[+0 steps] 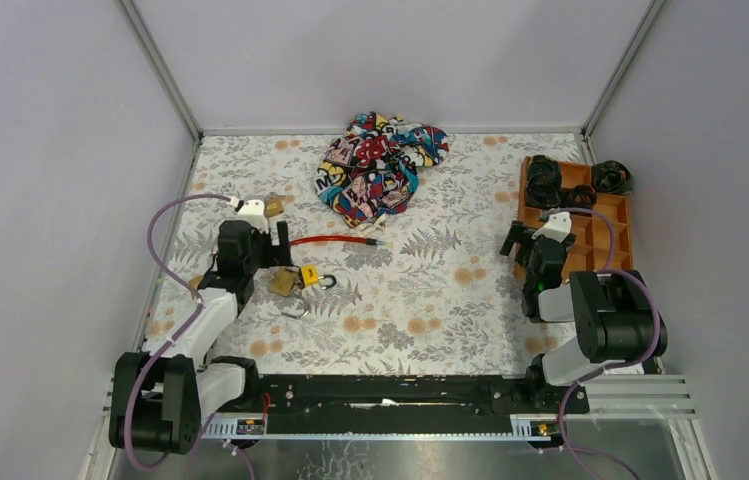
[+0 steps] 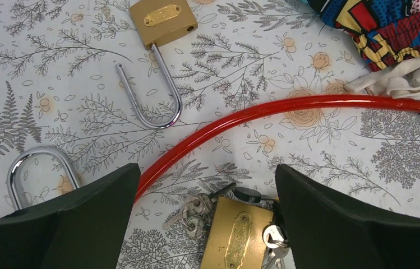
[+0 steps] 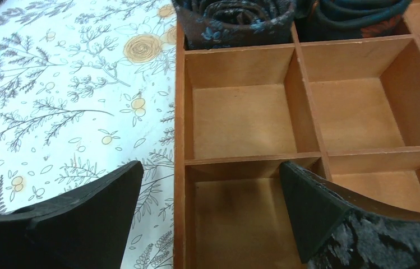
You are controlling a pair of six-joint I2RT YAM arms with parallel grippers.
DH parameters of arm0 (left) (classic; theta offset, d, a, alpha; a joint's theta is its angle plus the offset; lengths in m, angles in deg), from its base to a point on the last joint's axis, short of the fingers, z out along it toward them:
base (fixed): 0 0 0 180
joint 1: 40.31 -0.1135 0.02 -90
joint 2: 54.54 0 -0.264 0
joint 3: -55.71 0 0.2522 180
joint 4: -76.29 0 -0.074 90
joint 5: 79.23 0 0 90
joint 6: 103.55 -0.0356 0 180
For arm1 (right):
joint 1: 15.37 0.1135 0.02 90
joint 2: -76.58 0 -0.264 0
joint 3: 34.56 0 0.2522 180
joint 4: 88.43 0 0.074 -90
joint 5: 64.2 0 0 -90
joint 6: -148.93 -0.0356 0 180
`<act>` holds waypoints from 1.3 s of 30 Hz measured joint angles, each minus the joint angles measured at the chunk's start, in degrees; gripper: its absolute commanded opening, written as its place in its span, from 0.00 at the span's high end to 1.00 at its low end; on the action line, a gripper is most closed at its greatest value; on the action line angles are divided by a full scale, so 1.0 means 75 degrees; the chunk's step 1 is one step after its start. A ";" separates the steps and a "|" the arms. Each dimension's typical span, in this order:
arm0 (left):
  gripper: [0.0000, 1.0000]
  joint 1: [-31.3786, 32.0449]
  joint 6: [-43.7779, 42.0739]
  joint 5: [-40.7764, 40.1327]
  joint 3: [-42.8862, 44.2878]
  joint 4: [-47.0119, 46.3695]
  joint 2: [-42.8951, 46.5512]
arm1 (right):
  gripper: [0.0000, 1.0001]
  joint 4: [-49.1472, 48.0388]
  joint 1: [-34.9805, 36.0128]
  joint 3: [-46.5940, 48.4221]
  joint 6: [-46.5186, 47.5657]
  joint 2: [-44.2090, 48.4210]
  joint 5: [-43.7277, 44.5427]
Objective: Lock with the key
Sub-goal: Pick up the lock from the center of the board.
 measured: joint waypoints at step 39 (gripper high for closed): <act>0.33 -0.0889 -0.5689 0.0262 0.5135 0.6269 -0.5450 | 0.11 0.8527 0.2806 0.5024 -0.0568 0.1614 -0.4785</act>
